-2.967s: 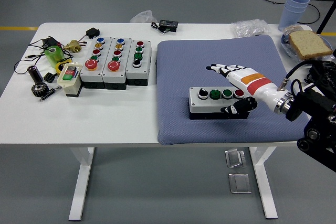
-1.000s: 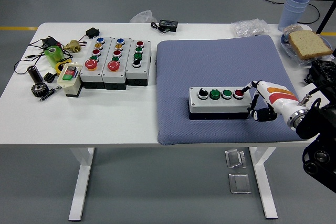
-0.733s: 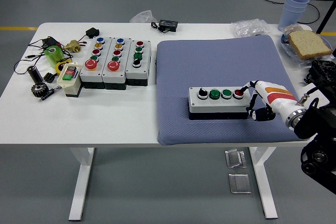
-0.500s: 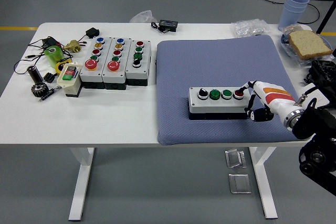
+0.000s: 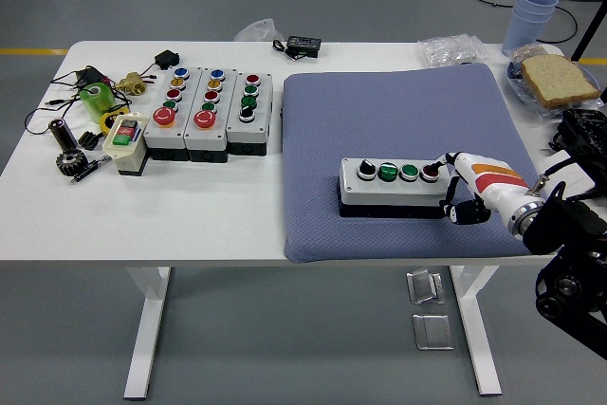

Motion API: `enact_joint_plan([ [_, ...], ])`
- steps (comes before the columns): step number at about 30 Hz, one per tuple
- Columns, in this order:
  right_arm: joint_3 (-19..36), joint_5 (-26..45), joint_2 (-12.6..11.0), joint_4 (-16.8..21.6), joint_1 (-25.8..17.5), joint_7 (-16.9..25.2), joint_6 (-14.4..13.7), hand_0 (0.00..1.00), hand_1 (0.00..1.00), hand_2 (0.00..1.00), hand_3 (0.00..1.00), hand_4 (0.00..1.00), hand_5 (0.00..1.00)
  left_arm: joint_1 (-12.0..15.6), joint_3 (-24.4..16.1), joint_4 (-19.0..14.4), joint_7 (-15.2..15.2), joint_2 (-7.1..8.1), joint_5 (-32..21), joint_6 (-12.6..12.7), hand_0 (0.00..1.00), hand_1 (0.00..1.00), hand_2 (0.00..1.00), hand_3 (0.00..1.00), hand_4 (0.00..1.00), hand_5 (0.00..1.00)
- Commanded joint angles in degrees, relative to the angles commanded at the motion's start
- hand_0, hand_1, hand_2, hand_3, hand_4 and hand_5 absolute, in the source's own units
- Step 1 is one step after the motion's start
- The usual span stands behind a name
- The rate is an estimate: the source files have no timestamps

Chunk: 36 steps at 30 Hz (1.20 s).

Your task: Pick up the button,place it on the desk,press the button,press the button

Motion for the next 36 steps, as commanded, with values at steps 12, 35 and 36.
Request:
enact_joint_plan([
  [12, -1.47, -0.88, 2.54, 1.12, 1.15, 0.08, -0.4, 0.141, 0.002, 0.196, 0.71, 0.518, 0.002, 0.05, -0.31, 0.0, 0.11, 0.0, 0.81, -0.08, 0.54, 0.421, 0.423, 0.418, 0.259, 0.46],
  [35, -3.63, 0.55, 2.84, -0.81, 1.03, -0.1, 0.11, 0.139, 0.002, 0.194, 0.699, 0.515, 0.002, 0.08, -0.8, 0.0, 0.21, 0.0, 1.23, -0.02, 0.54, 0.421, 0.422, 0.417, 0.258, 0.46],
  [36, -4.13, 0.77, 2.94, -1.2, 0.96, -0.12, 0.23, 0.139, 0.002, 0.194, 0.699, 0.515, 0.002, 0.1, -0.78, 0.0, 0.2, 0.0, 1.24, -0.03, 0.54, 0.421, 0.422, 0.417, 0.258, 0.46],
])
